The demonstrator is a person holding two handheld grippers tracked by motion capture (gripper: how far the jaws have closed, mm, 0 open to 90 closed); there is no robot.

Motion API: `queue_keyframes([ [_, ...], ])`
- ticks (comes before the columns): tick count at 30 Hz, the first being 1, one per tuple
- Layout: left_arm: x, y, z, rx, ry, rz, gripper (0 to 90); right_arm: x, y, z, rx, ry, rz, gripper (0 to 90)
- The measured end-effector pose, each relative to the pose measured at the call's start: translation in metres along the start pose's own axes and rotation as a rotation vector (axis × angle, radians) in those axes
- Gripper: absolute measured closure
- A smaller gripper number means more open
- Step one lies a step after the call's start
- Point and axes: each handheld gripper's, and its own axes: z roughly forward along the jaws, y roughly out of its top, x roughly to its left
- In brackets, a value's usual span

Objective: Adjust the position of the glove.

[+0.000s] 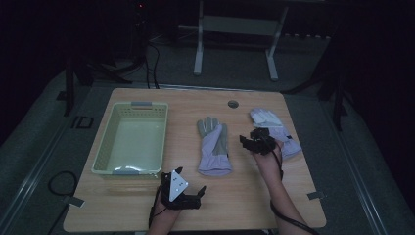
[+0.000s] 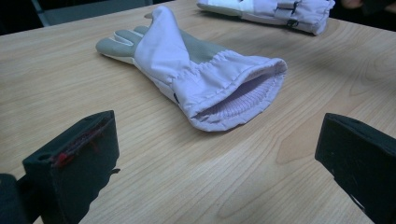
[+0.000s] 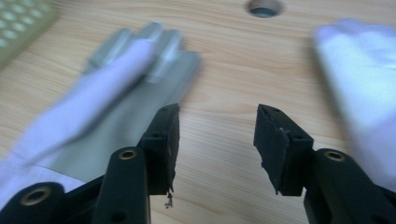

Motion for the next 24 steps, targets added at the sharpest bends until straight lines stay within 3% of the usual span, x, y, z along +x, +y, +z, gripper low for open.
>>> queue_keyframes([
  [10, 0.000, 0.000, 0.000, 0.000, -0.001, -0.001, 0.0, -0.048, 0.003, -0.022, 0.004, -0.060, -0.066, 53.2],
  [14, 0.000, 0.000, 0.000, -0.001, -0.003, -0.002, 0.0, -0.067, 0.007, -0.027, -0.002, -0.057, -0.073, 50.7],
  [21, 0.000, 0.000, 0.000, -0.002, -0.003, -0.003, 0.0, -0.103, 0.013, -0.027, -0.026, -0.030, -0.039, 48.8],
  [24, 0.001, 0.000, 0.000, -0.002, -0.003, -0.002, 0.0, -0.116, 0.012, -0.022, -0.006, -0.022, -0.046, 47.9],
])
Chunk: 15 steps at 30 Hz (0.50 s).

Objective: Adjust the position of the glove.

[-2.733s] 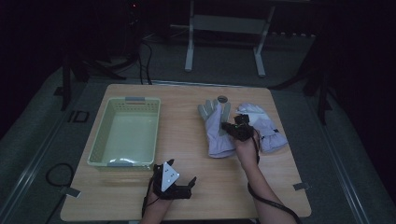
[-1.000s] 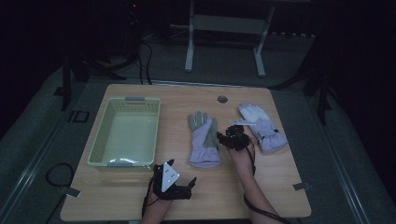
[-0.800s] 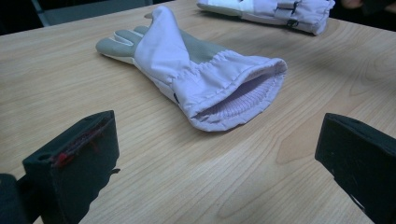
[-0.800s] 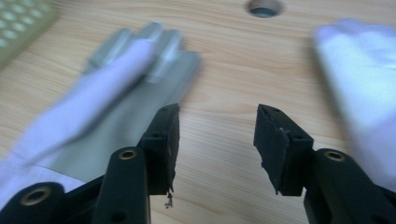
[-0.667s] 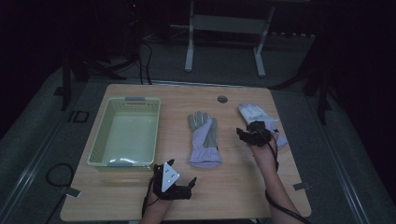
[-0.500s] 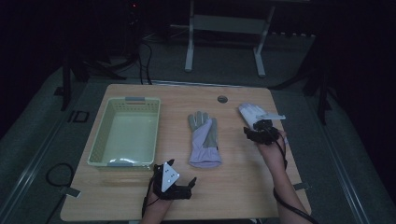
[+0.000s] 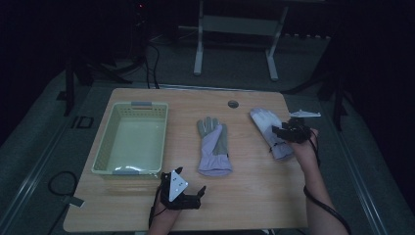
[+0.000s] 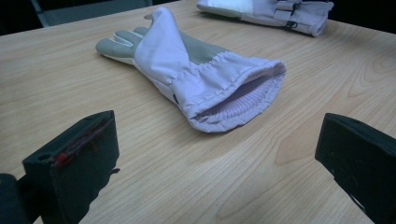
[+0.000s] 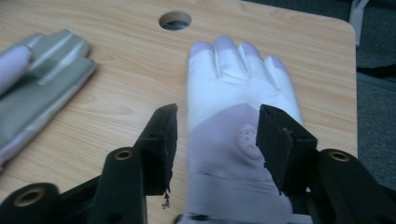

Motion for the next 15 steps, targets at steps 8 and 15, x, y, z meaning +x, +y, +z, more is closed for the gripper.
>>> queue_keyframes([
  [8, 0.000, 0.000, 0.000, 0.000, 0.003, -0.002, 0.0, -0.024, -0.004, 0.021, 0.049, -0.014, 0.010, 47.9],
  [15, 0.000, 0.000, 0.000, -0.002, 0.005, -0.007, 0.0, -0.029, -0.010, 0.043, 0.103, -0.011, -0.011, 48.7],
])
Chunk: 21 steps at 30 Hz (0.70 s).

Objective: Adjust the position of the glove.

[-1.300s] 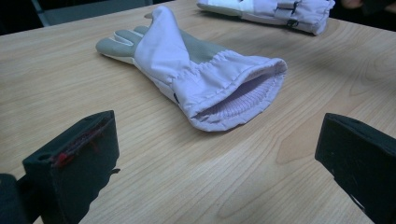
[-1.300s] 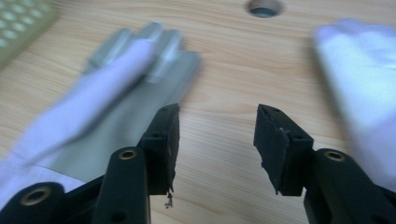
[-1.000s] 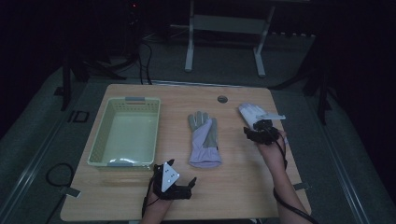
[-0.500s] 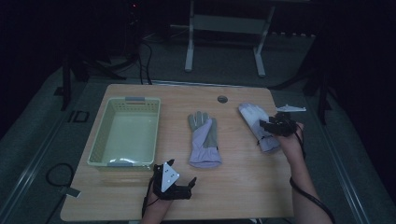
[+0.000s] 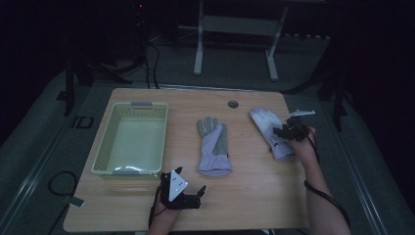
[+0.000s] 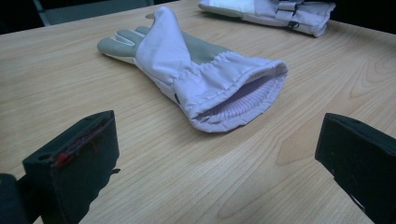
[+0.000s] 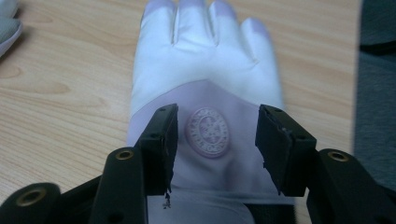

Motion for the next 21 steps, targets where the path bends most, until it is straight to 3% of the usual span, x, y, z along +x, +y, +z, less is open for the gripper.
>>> queue_keyframes([
  [5, 0.000, 0.000, 0.000, 0.002, 0.002, 0.000, 0.0, -0.002, -0.007, 0.017, 0.039, 0.032, 0.003, 50.0],
  [8, 0.000, 0.000, 0.000, 0.003, 0.002, 0.001, 0.0, -0.006, -0.010, 0.020, 0.034, 0.076, 0.036, 56.7],
  [9, 0.000, 0.000, 0.000, 0.002, 0.002, 0.001, 0.0, -0.006, -0.011, 0.020, 0.033, 0.085, 0.024, 60.3],
  [11, 0.000, 0.000, 0.000, -0.001, 0.002, 0.002, 0.0, -0.003, -0.012, 0.020, 0.031, 0.079, -0.003, 62.6],
  [16, 0.000, 0.000, -0.001, -0.007, 0.003, -0.001, 0.0, 0.002, -0.009, 0.019, 0.053, 0.052, 0.019, 69.1],
  [18, 0.000, 0.000, -0.001, -0.005, 0.002, -0.001, 0.0, 0.006, -0.009, 0.018, 0.052, 0.040, 0.043, 72.5],
  [21, 0.000, 0.000, -0.001, -0.004, 0.002, 0.000, 0.0, 0.007, -0.008, 0.011, 0.057, 0.048, 0.130, 77.0],
])
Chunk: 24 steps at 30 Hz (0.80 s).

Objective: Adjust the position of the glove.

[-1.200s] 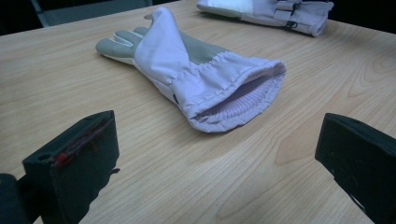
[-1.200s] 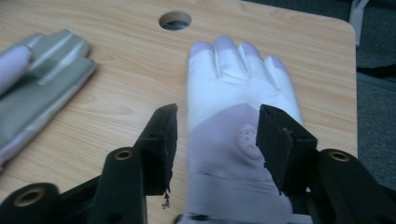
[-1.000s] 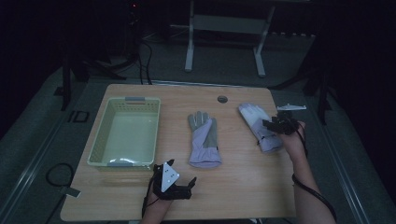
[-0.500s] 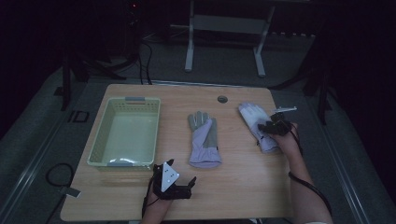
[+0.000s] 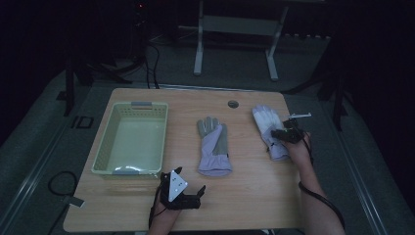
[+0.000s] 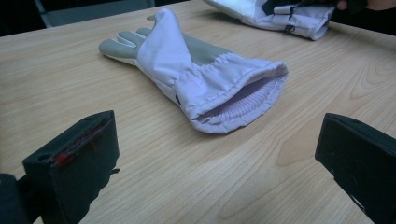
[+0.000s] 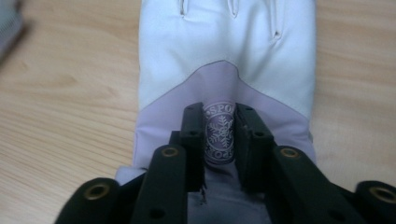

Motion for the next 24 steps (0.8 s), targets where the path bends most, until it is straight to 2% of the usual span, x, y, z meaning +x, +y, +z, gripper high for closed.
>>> queue_keyframes([
  [5, 0.000, 0.000, 0.000, 0.001, 0.000, 0.006, 0.0, 0.010, -0.001, -0.021, -0.037, -0.019, 0.024, 79.3],
  [10, 0.000, 0.000, 0.000, 0.000, 0.002, 0.007, 0.0, 0.031, 0.000, -0.050, -0.091, -0.022, 0.042, 79.6],
  [13, 0.000, 0.000, 0.000, 0.000, 0.002, 0.004, 0.0, 0.045, 0.000, -0.066, -0.105, -0.041, 0.068, 79.6],
  [15, 0.000, 0.000, 0.000, 0.000, 0.002, 0.004, 0.0, 0.049, -0.001, -0.072, -0.108, -0.052, 0.075, 79.6],
  [17, 0.000, 0.000, 0.000, 0.000, 0.002, 0.007, 0.0, 0.060, -0.004, -0.087, -0.132, -0.067, 0.078, 79.7],
  [20, 0.000, 0.000, 0.000, 0.002, 0.002, 0.009, 0.0, 0.067, -0.012, -0.103, -0.171, -0.053, 0.125, 79.7],
  [24, 0.000, 0.000, 0.000, 0.002, 0.001, 0.008, 0.0, 0.076, -0.024, -0.109, -0.182, -0.065, 0.149, 79.5],
])
